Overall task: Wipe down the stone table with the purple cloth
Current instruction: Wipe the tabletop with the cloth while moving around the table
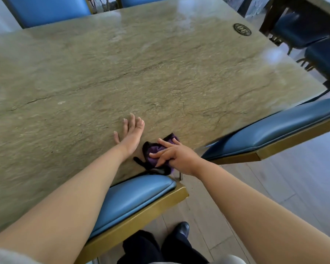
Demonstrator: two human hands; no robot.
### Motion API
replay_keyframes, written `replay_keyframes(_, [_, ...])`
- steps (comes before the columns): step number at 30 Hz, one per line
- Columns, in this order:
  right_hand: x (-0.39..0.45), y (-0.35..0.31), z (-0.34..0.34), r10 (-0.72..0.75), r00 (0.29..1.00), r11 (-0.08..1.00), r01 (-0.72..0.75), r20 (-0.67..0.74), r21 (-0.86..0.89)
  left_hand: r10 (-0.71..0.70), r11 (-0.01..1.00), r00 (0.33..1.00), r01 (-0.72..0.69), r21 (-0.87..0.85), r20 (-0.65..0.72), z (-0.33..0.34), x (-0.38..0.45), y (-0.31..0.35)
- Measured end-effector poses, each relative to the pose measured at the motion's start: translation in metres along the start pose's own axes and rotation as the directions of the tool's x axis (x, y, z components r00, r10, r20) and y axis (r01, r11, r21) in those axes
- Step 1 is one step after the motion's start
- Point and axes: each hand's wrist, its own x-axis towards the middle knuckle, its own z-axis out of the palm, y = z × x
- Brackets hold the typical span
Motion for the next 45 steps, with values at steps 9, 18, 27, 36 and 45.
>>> replay_keyframes(9, [-0.026,0.022,-0.051,0.397,0.755,0.908,-0.239,-0.522,0.344,-0.076,0.941,0.994,0.043,0.337,0.084,0.002,0.006,0.004])
replay_keyframes(18, [0.018,0.03,-0.041,0.426,0.831,0.839,-0.511,-0.357,-0.187,-0.12,0.912,0.987,0.066,0.405,0.109,0.003,0.004,0.01])
replay_keyframes(27, [-0.007,0.018,-0.008,0.162,0.966,0.976,-0.187,-0.202,-0.112,-0.121,0.886,0.986,0.056,0.46,0.113,0.003,0.0,0.013])
replay_keyframes(36, [-0.056,-0.011,-0.012,0.402,0.914,0.908,-0.391,-0.052,0.149,-0.061,0.902,0.98,-0.026,0.43,0.188,-0.012,-0.008,0.009])
replay_keyframes(45, [-0.086,-0.055,-0.05,0.544,0.834,0.511,-0.248,-0.087,0.823,0.026,0.91,0.958,-0.141,0.39,0.286,-0.028,-0.021,0.052])
